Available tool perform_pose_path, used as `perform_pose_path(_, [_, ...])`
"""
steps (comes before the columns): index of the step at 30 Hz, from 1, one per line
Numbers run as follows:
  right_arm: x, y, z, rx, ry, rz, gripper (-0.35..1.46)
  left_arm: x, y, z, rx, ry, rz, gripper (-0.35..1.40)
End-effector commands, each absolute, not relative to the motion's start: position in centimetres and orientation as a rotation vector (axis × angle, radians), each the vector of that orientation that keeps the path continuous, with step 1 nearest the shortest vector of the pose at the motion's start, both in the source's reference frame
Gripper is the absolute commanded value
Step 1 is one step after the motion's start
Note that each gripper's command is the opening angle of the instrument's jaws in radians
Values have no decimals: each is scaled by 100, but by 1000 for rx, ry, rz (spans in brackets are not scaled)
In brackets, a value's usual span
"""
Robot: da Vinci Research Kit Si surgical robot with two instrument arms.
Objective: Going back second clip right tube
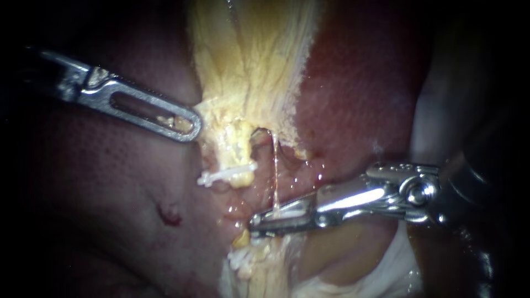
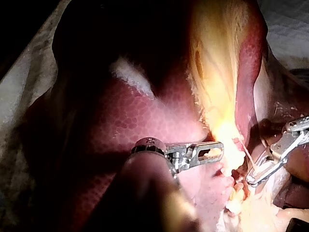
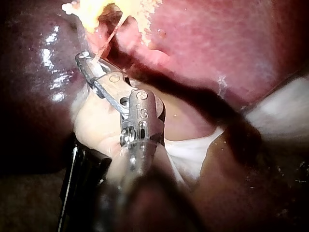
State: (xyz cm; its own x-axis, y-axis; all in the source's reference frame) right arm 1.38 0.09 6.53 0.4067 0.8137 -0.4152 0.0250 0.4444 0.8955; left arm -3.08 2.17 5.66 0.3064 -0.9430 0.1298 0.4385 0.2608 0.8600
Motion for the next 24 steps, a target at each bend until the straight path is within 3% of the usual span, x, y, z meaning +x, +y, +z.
perform_pose_path(1, [137, 9, 653, 994, 1039, 617, -35, -308, 216, 566, 822, -751, -1065, -35])
perform_pose_path(7, [137, 10, 655, 993, 1045, 621, -35, -308, 216, 566, 822, -751, -1065, -35])
perform_pose_path(11, [141, 9, 660, 980, 1097, 601, 23, -308, 216, 566, 822, -751, -1065, -35])
perform_pose_path(14, [147, 9, 663, 980, 1103, 602, 42, -308, 216, 566, 822, -751, -1065, -35])
perform_pose_path(19, [155, 6, 669, 949, 1112, 601, 48, -308, 216, 567, 821, -751, -1065, -35])
perform_pose_path(24, [157, 6, 680, 875, 1150, 532, 49, -309, 216, 567, 821, -751, -1065, -35])
